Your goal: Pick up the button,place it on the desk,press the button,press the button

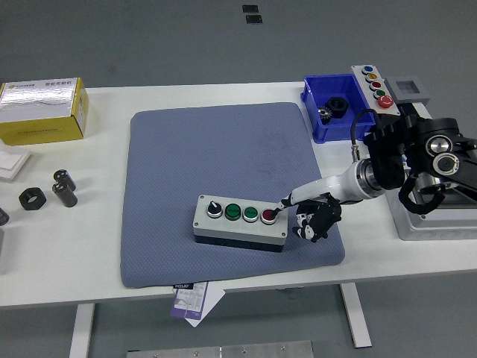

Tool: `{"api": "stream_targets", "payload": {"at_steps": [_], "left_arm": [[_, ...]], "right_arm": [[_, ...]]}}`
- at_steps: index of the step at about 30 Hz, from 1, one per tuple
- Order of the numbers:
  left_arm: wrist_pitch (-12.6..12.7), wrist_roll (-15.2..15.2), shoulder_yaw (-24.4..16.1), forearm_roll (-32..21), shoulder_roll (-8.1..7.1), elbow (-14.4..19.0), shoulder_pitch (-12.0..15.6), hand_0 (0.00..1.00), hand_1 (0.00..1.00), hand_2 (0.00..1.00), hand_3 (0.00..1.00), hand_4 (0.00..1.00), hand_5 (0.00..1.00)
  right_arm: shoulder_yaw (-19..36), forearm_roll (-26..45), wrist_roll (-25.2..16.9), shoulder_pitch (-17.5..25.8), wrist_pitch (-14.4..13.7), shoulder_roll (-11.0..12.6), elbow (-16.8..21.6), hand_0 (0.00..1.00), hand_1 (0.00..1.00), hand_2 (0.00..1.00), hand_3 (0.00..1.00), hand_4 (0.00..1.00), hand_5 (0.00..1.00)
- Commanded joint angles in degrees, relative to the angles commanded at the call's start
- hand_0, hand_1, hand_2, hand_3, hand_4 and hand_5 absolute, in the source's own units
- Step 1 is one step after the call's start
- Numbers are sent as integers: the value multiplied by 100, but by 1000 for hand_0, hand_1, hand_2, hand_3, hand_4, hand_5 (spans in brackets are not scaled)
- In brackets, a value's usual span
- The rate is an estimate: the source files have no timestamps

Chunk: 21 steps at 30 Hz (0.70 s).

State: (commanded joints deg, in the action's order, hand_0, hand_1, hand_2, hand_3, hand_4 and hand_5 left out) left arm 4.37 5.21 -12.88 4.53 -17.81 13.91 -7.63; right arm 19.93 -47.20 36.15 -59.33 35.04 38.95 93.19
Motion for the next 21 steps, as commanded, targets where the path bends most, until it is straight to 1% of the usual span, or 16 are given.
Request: {"api": "stream_targets", "payload": {"at_steps": [6,11,14,18,21], "left_arm": [[0,0,1,1,-1,0,-7,688,630,554,602,676,215],[0,1,1,1,-1,1,-6,689,630,554,601,675,215],[0,0,-1,-2,2,0,4,689,630,554,601,675,215],[-1,2,19,-29,3,-6,26,689,630,554,601,676,214],[-1,1,3,-18,7,-5,33,689,630,554,601,676,214]], "right_arm": [[-149,-41,-53,18,-98,-96,-195,17,222,296,998,234,119],[-105,-42,-109,28,-146,-90,-169,15,220,295,998,240,124],[195,33,-155,63,-100,51,-36,15,220,295,998,240,124],[689,114,-204,153,-16,312,191,13,219,291,998,247,127],[1089,39,-279,310,-88,428,203,13,219,291,998,247,127]]}}
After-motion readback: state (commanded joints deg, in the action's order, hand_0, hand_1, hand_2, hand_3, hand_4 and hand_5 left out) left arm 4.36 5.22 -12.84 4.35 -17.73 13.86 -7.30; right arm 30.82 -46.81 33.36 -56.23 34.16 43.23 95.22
